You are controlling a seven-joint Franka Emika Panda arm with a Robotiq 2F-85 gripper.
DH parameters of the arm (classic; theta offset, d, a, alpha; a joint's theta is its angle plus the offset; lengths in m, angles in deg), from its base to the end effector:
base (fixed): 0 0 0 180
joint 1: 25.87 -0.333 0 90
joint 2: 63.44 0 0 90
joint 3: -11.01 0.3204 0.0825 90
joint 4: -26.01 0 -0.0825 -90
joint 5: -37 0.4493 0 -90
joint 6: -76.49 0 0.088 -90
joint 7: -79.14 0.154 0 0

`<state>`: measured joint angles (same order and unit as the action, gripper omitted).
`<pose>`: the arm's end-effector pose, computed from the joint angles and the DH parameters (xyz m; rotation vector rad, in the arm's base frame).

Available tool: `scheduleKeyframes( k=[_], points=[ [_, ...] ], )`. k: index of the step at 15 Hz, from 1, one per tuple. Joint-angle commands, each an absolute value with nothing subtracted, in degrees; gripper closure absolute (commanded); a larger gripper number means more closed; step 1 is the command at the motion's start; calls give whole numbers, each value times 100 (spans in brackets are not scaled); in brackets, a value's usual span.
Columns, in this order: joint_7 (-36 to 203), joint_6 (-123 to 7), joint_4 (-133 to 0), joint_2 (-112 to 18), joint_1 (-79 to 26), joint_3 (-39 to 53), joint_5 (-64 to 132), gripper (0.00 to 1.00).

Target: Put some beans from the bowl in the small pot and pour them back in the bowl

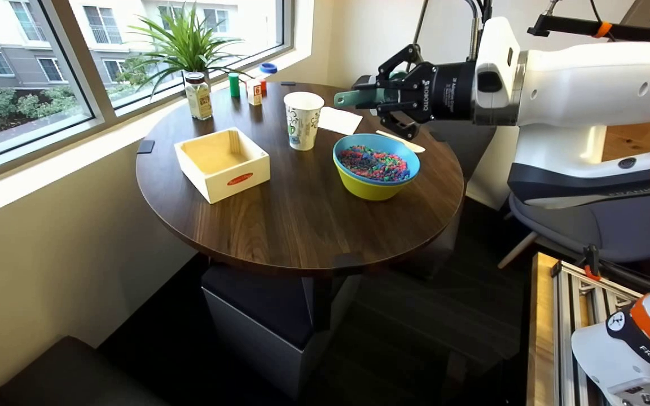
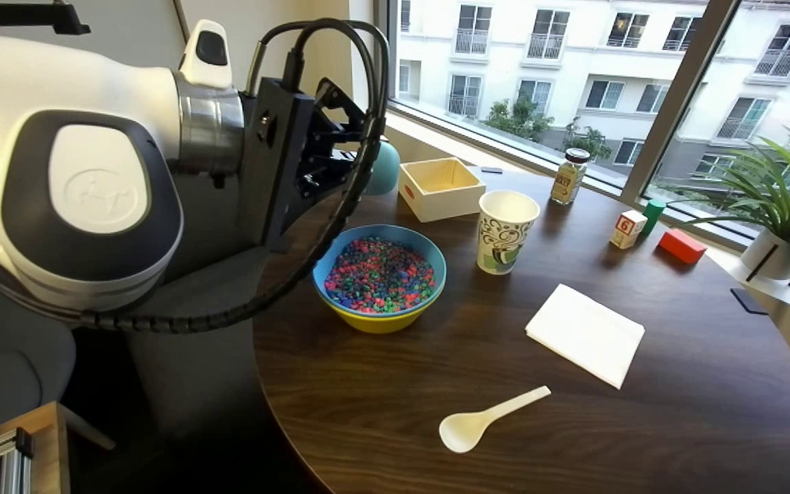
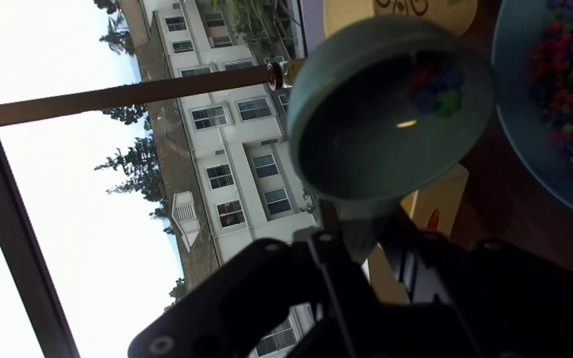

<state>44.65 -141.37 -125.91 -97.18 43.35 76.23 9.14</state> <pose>0.5272 0.0487 0.3932 1.5185 1.3917 1.1112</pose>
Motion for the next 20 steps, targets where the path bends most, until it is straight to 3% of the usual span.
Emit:
scheduleKeyframes(
  k=[1,20],
  points=[
    [4101,-14596,-12653,-10054,4766,8054,1207,94],
    [1650,-15157,-12653,-9990,5184,8777,2487,94]
  ],
)
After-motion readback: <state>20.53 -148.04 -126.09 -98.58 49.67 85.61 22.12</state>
